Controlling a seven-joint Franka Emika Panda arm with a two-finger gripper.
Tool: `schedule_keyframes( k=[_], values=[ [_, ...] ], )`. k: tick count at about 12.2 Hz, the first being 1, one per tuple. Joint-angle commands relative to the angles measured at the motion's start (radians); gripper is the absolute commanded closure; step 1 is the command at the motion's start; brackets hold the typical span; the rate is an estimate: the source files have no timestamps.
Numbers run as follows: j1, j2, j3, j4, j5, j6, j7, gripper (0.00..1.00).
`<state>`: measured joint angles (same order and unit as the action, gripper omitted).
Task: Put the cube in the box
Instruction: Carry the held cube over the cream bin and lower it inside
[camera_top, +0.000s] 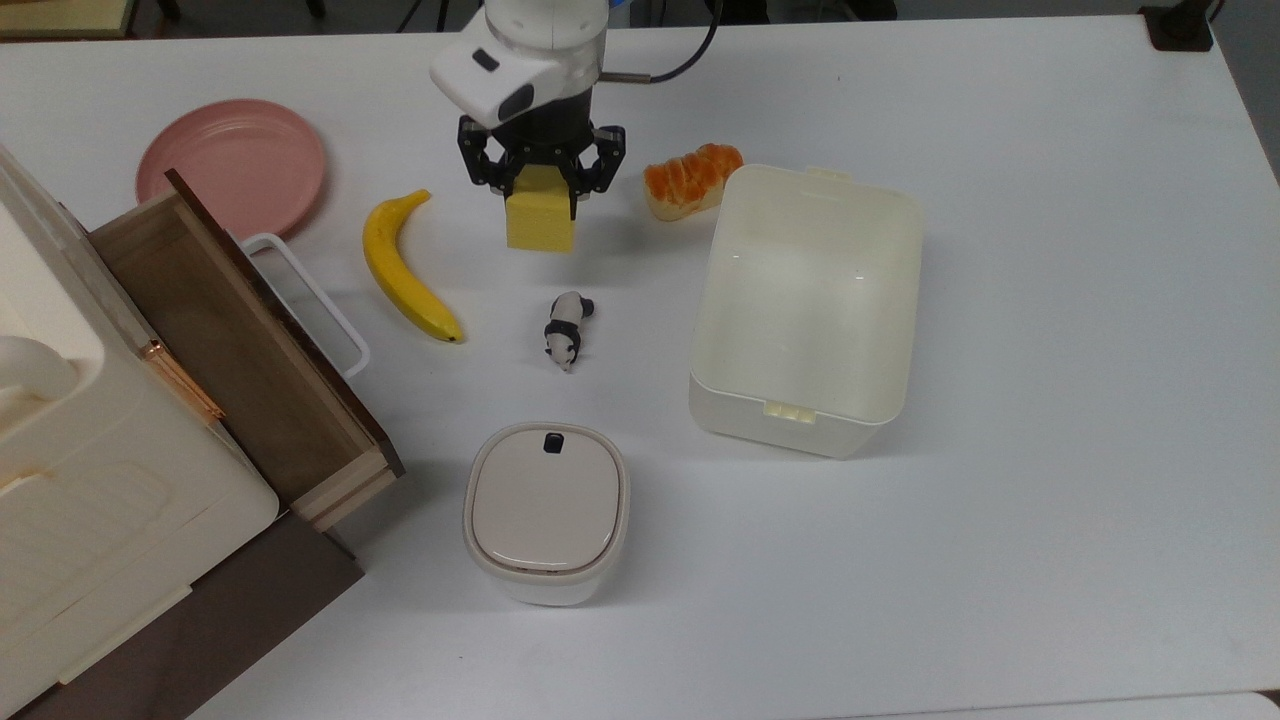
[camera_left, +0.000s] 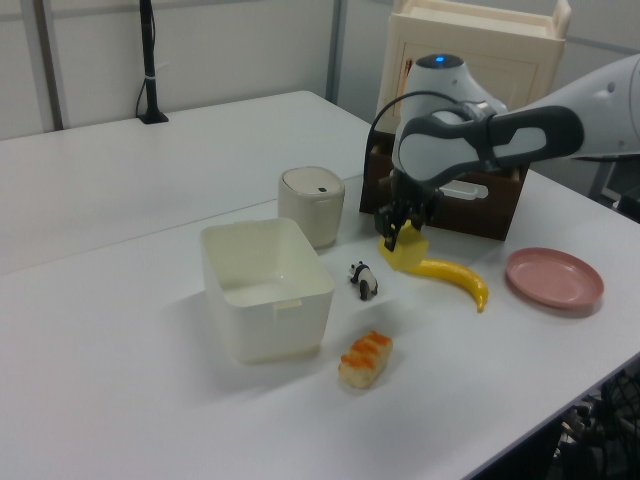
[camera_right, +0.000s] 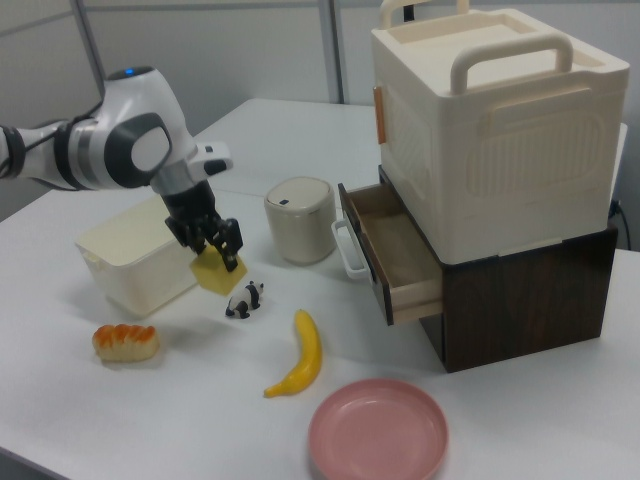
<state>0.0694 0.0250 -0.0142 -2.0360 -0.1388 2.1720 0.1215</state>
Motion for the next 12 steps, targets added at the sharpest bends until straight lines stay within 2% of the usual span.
schedule_keyframes(
  k=[1, 4, 6, 11, 12],
  values=[
    [0.039, -0.011, -0.001, 0.068, -0.007, 0.017, 0.088, 0.69],
    [0.082, -0.008, 0.000, 0.105, 0.056, 0.019, 0.090, 0.69],
    [0.101, -0.008, 0.025, 0.123, 0.097, 0.019, 0.090, 0.69],
    [0.119, 0.041, 0.123, 0.192, 0.085, 0.023, 0.121, 0.69],
    [0.131, 0.056, 0.123, 0.209, 0.085, 0.023, 0.124, 0.69]
  ],
)
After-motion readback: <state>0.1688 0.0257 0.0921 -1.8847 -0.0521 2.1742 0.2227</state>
